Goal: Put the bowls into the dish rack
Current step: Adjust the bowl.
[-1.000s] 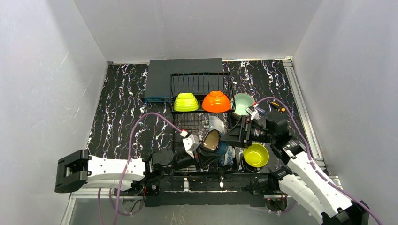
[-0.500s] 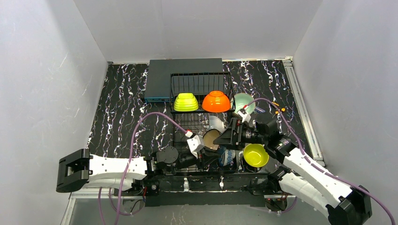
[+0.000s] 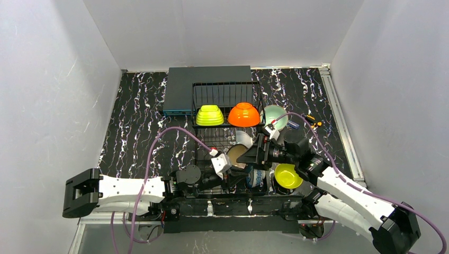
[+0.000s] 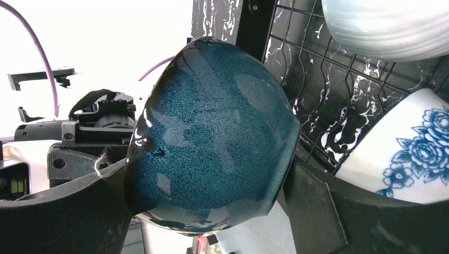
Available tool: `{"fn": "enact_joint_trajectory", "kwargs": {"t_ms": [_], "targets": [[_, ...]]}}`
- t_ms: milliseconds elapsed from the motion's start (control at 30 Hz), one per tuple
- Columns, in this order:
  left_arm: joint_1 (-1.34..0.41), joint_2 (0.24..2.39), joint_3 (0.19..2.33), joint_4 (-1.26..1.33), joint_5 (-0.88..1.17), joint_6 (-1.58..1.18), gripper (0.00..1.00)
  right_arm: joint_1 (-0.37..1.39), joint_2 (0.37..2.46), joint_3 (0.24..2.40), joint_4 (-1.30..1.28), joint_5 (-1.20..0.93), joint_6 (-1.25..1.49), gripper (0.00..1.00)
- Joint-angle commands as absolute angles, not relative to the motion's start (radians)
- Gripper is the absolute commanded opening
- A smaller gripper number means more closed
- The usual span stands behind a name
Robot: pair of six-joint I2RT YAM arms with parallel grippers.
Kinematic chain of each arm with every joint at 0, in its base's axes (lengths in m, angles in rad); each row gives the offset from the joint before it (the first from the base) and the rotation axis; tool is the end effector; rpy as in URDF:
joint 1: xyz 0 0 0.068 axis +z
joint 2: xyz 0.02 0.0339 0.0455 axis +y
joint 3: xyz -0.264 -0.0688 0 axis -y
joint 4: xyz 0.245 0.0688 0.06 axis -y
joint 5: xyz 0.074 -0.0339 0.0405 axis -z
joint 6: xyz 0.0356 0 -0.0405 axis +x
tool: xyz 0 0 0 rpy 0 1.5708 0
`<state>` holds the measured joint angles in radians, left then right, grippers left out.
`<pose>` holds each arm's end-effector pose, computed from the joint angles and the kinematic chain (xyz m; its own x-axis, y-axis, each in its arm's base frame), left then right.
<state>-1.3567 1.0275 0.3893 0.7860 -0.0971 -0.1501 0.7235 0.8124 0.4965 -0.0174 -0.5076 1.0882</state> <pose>0.0510 -0.2184 0.2578 -0.1115 -0.1879 -0.9758 0.9462 0.2802 -0.1620 0.1304 0.1383 0.2517 -0.9312 0.2103 -0.2977 -0.2111 0.3547 0.9108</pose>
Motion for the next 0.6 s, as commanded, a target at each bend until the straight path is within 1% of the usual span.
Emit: {"fn": "enact_joint_trajectory", "kwargs": {"t_ms": [0, 133, 167, 200, 233, 333, 500, 533, 567], "targets": [[-1.367, 0.985, 0.480, 0.935, -0.010, -0.110, 0.00, 0.755, 0.811, 0.471, 0.206, -0.557, 1.174, 0.99], [-1.370, 0.990, 0.483, 0.934, -0.011, -0.107, 0.00, 0.758, 0.819, 0.491, 0.212, -0.554, 1.170, 0.97], [-1.370, 0.990, 0.478, 0.935, -0.018, -0.108, 0.00, 0.759, 0.820, 0.500, 0.205, -0.553, 1.164, 0.95], [-1.370, 0.988, 0.473, 0.936, -0.029, -0.108, 0.00, 0.758, 0.820, 0.509, 0.194, -0.550, 1.153, 0.90], [-1.370, 0.985, 0.466, 0.934, -0.038, -0.108, 0.00, 0.760, 0.817, 0.519, 0.177, -0.546, 1.142, 0.84], [-1.371, 0.968, 0.442, 0.934, -0.071, -0.113, 0.00, 0.760, 0.804, 0.544, 0.129, -0.527, 1.113, 0.58], [-1.370, 0.943, 0.403, 0.934, -0.104, -0.126, 0.00, 0.758, 0.795, 0.575, 0.074, -0.500, 1.077, 0.06], [-1.370, 0.941, 0.397, 0.934, -0.109, -0.131, 0.00, 0.759, 0.795, 0.581, 0.068, -0.495, 1.071, 0.01], [-1.370, 0.939, 0.393, 0.933, -0.111, -0.136, 0.00, 0.759, 0.797, 0.586, 0.053, -0.489, 1.058, 0.01]]}}
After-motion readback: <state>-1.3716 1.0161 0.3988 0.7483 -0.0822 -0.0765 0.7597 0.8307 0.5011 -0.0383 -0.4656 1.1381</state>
